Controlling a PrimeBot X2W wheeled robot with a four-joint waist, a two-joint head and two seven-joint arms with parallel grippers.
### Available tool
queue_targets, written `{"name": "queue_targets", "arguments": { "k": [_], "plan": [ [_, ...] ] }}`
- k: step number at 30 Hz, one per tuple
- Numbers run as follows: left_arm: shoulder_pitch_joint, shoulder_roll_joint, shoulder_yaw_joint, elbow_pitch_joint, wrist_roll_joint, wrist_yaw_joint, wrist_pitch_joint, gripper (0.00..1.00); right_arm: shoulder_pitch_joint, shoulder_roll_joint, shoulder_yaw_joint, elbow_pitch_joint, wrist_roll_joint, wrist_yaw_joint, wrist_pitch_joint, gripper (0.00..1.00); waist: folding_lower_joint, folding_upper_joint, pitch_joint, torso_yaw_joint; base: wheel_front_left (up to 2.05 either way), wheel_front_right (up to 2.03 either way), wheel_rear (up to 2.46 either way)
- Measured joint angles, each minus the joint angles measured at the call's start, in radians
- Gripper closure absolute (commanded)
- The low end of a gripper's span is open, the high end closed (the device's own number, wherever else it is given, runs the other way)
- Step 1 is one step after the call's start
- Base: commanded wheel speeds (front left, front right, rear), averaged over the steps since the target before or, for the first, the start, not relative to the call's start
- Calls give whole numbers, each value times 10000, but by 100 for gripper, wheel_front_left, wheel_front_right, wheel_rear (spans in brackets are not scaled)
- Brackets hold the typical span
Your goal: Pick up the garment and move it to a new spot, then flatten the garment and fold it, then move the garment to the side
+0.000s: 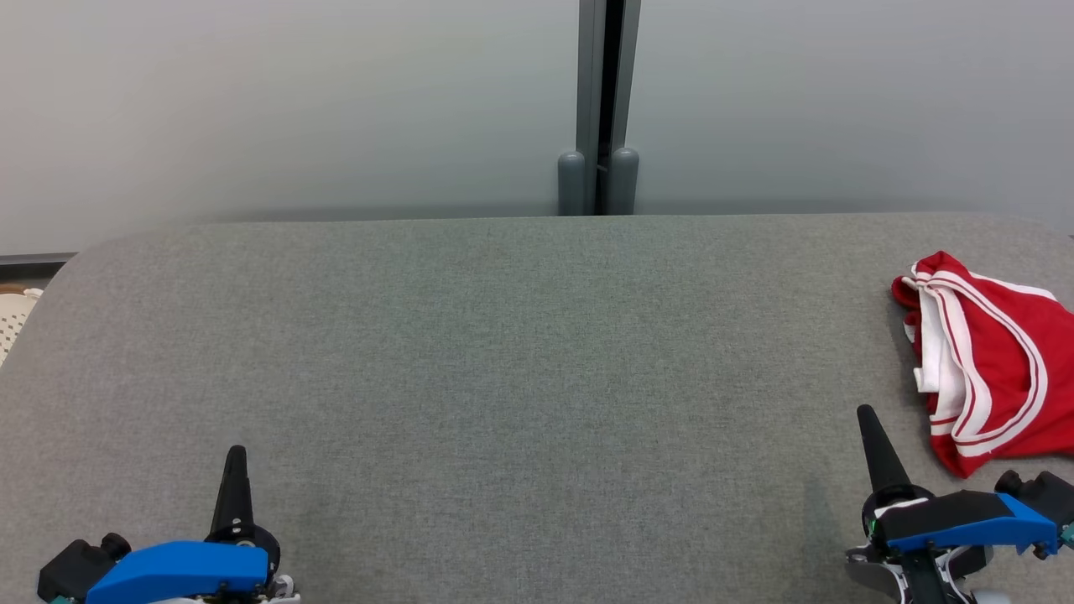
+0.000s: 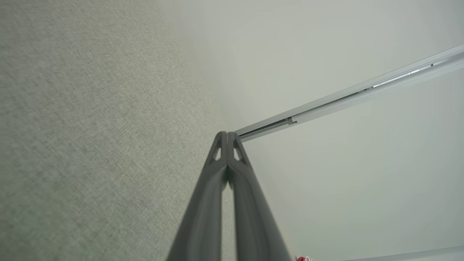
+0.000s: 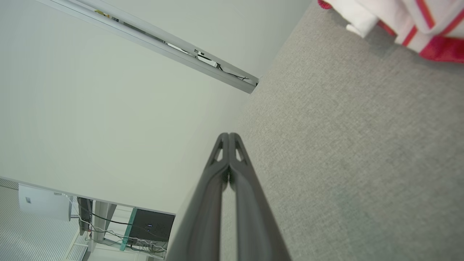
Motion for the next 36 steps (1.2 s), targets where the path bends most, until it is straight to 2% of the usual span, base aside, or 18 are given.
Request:
{"name": "queue_targets", "arguments": {
  "k": [36],
  "plan": [
    [-468,17,176,-410,-3246,0,834,100,141,-15,-326,-878,3231,0,834,100,-1,0,-90,167,0,0,0]
  ]
}}
